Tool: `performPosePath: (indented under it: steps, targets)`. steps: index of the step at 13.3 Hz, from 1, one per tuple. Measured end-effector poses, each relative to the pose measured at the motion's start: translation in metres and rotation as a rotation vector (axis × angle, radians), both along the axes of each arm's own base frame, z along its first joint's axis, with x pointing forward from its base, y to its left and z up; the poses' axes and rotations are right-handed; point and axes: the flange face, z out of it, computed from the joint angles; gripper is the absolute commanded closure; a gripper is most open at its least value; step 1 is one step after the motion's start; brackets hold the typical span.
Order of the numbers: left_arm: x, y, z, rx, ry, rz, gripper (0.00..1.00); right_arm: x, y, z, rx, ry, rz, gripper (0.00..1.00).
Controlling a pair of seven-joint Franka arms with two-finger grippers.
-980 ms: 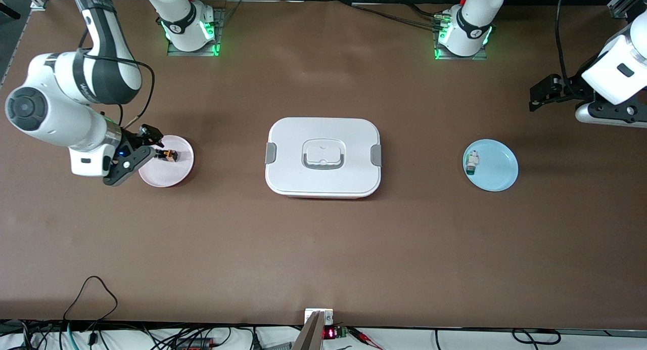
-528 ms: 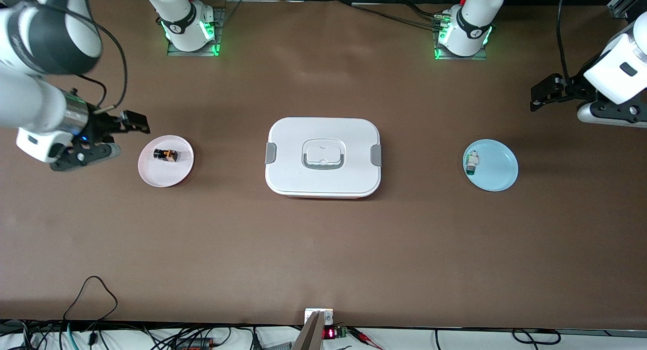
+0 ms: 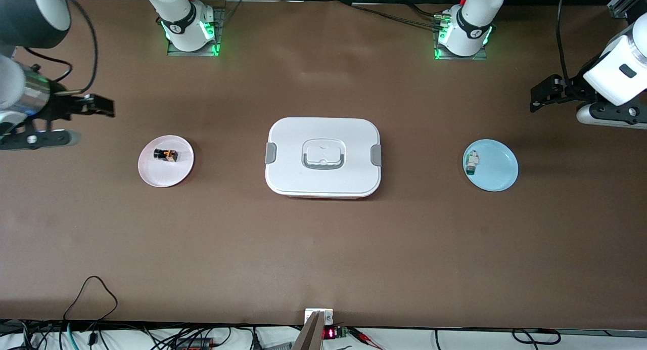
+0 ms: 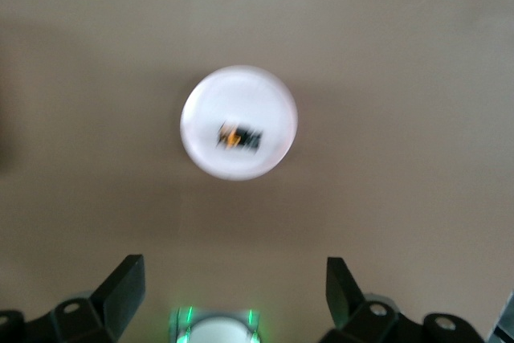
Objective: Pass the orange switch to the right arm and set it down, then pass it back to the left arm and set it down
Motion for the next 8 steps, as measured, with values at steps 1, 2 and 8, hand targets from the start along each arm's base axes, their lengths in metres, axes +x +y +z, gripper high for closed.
performPosePath:
  steps: [1, 2, 8]
  targets:
    - [0.0, 0.0, 0.0, 0.0, 0.0, -0.001, 0.0, 0.007, -0.019, 0.002, 0.006, -0.048, -0.027, 0.0]
    - [0.0, -0.002, 0.0, 0.0, -0.001, -0.004, 0.0, 0.01, -0.031, 0.002, 0.024, -0.074, -0.047, 0.0]
    - [-0.001, -0.008, 0.003, -0.001, -0.006, -0.015, 0.0, 0.007, -0.048, -0.005, 0.085, -0.078, -0.093, 0.0]
